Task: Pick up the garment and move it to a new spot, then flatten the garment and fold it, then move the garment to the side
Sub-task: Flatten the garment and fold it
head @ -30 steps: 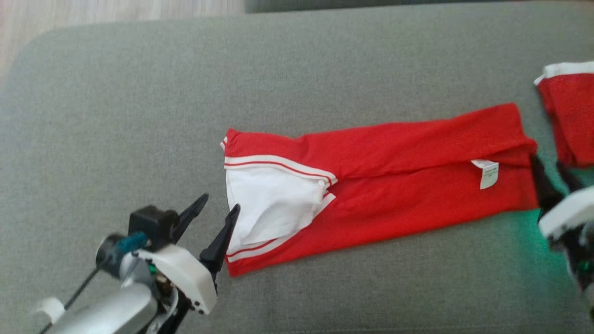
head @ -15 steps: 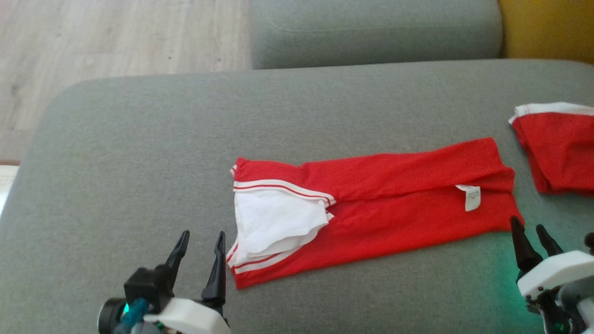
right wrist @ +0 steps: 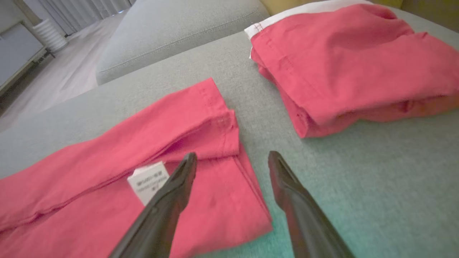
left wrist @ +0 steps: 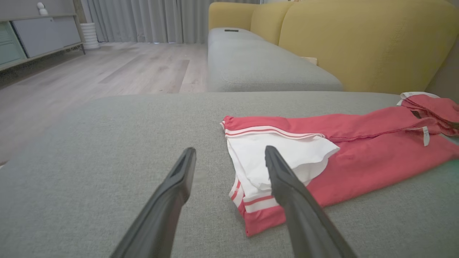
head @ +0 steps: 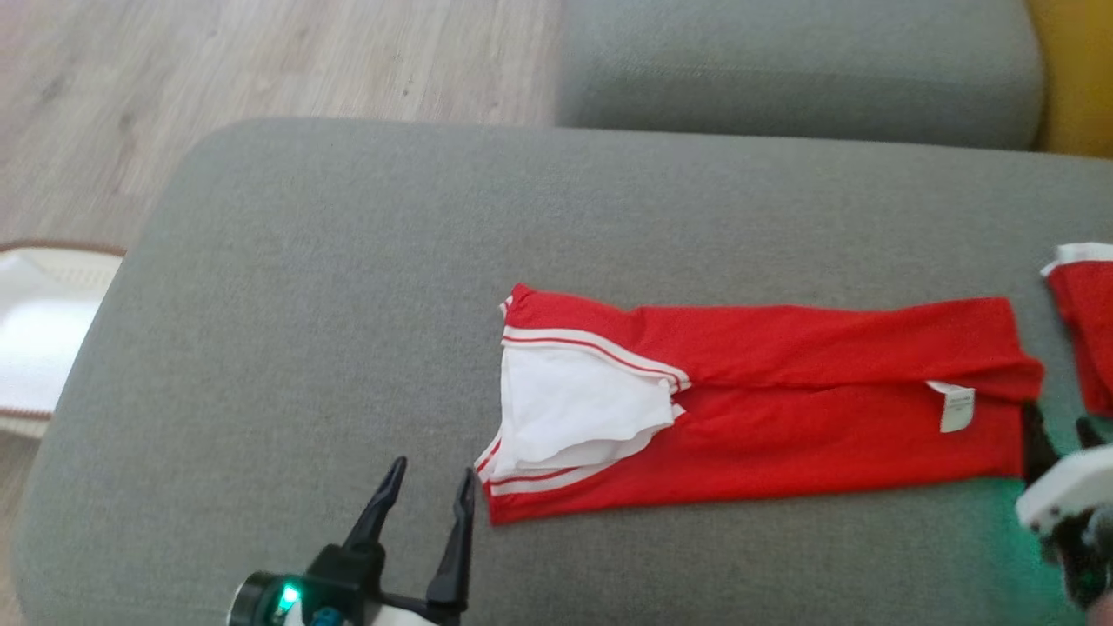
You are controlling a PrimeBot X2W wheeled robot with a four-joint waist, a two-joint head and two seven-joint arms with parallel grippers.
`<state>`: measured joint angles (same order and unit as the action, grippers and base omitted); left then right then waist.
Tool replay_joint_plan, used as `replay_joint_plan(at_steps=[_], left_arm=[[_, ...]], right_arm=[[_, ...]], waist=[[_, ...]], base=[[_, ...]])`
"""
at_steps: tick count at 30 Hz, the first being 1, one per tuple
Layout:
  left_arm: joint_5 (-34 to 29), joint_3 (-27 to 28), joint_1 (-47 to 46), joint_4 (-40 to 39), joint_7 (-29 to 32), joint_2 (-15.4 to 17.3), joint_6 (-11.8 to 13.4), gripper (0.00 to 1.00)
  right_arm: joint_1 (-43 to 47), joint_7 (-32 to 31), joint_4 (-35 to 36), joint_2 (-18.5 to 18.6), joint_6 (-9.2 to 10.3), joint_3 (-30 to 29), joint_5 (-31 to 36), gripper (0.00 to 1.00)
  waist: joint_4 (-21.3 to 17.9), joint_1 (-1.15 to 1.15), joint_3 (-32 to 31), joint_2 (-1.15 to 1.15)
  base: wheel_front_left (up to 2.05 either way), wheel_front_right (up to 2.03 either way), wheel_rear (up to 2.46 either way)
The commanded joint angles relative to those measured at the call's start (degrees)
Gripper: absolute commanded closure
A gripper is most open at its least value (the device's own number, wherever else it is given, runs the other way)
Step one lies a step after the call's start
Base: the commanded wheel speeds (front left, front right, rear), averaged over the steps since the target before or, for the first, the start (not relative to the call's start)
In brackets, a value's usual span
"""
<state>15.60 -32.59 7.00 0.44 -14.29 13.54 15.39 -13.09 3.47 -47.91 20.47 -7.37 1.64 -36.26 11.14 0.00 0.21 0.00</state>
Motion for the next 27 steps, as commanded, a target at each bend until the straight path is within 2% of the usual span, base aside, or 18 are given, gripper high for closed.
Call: replay_joint_plan(at_steps=[1, 12, 16, 17, 18, 19, 20, 22, 27], left_arm=[[-1.5, 2.5, -2.5, -1.3, -0.7, -1.2, -1.0, 0.0], [-5.1, 4.9, -4.9, 0.0, -0.7, -5.4, -5.3, 0.0], [-6.1, 5.9, -5.2, 0.3, -0.7, -6.5, -6.4, 0.0], [-6.3, 6.2, -5.3, 0.4, -0.7, -6.8, -6.7, 0.0], [-6.4, 6.4, -5.3, 0.5, -0.7, -7.0, -7.0, 0.0], [-6.6, 6.7, -5.4, 0.6, -0.7, -7.2, -7.3, 0.0], [-6.7, 6.9, -5.3, 0.7, -0.7, -7.4, -7.5, 0.0], [-7.0, 7.4, -5.2, 0.8, -0.7, -7.8, -7.9, 0.0], [-7.7, 8.7, -4.8, 1.1, -0.7, -8.4, -8.7, 0.0]], right_arm=[[-5.5, -1.6, -1.4, 1.7, -0.12, -0.9, 2.4, 0.0], [-16.1, -8.5, -13.3, 3.1, -0.12, -4.7, 10.6, 0.0], [-18.3, -11.4, -15.9, 1.8, -0.12, -4.3, 12.4, 0.0], [-18.7, -12.0, -15.8, 1.2, -0.12, -4.1, 12.1, 0.13], [-18.9, -12.9, -15.7, 0.5, -0.12, -3.9, 11.5, 0.56], [-18.8, -13.9, -15.3, -0.2, -0.12, -3.6, 10.6, 0.87], [-18.7, -15.0, -14.7, -0.8, -0.12, -3.2, 9.5, 1.0], [-17.8, -16.6, -12.8, -1.3, -0.12, -1.9, 8.0, 1.0], [-15.1, -15.2, -7.6, 1.2, -0.12, 0.3, 6.4, 1.0]], waist=[[1.3, 0.0, 1.9, 0.0], [2.9, 0.0, 6.9, 0.0], [2.6, 0.0, 7.6, 0.0], [2.4, 0.0, 7.6, 0.0], [2.2, 0.0, 7.6, 0.0], [2.0, 0.0, 7.6, 0.0], [1.8, 0.0, 7.5, 0.0], [1.3, 0.0, 7.2, 0.0], [-0.5, 0.0, 6.7, 0.0]], base=[[0.0, 0.0, 0.0], [0.0, 0.0, 0.0], [0.0, 0.0, 0.0], [0.0, 0.0, 0.0], [0.0, 0.0, 0.0], [0.0, 0.0, 0.0], [0.0, 0.0, 0.0], [0.0, 0.0, 0.0], [0.0, 0.0, 0.0]])
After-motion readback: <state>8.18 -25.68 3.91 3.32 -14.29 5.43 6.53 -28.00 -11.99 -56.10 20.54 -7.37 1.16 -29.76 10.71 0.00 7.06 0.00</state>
